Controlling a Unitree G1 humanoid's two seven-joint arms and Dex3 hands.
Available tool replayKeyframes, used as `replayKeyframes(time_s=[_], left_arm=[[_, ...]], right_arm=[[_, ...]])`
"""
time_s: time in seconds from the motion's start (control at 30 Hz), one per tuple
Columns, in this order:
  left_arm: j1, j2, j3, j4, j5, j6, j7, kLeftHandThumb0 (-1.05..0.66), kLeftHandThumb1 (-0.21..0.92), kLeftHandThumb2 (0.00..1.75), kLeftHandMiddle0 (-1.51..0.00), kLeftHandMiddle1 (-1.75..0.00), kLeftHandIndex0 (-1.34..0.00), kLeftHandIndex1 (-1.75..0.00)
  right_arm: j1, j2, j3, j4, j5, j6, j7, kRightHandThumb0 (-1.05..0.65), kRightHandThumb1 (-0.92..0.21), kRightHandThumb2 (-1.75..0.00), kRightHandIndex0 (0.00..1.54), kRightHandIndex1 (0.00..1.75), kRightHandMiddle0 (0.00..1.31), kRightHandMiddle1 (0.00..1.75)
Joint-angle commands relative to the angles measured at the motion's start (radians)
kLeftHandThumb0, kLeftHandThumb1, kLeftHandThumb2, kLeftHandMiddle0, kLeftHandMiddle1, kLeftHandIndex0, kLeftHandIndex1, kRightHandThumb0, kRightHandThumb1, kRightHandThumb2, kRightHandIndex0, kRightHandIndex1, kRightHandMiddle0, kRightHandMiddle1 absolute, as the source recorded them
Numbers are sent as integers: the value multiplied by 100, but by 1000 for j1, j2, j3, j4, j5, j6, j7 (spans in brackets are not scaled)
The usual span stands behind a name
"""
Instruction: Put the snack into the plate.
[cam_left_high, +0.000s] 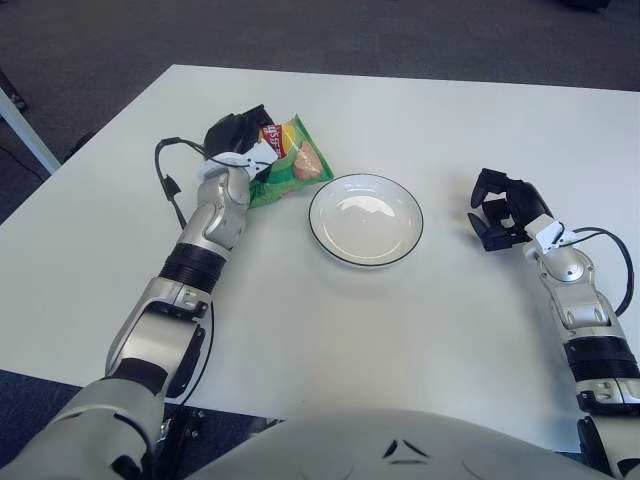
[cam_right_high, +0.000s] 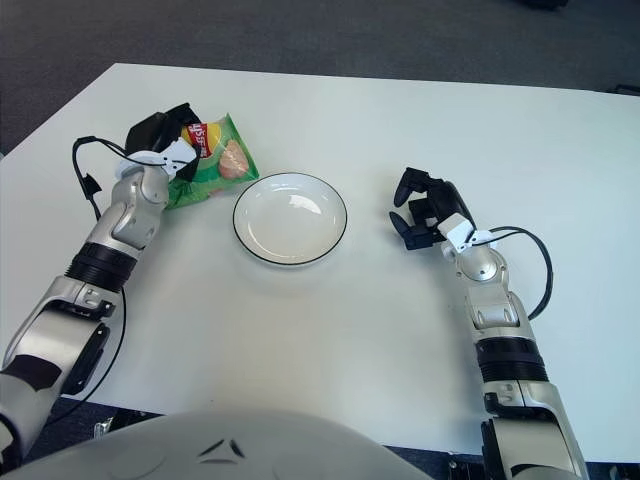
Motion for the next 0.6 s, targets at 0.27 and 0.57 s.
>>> replayKeyframes(time_s=[0.27, 0.57], left_arm=[[4, 29, 40, -169, 47, 0, 29, 56, 11, 157, -78, -175, -111, -175], [-4, 7, 38, -249, 101, 45, 53, 56, 9, 159, -79, -175, -111, -175]], right_arm=[[92, 5, 52, 95, -43, 66, 45, -50, -29, -135, 131, 175, 64, 175], [90, 11, 50, 92, -32, 76, 46, -50, -29, -135, 130, 175, 64, 175]])
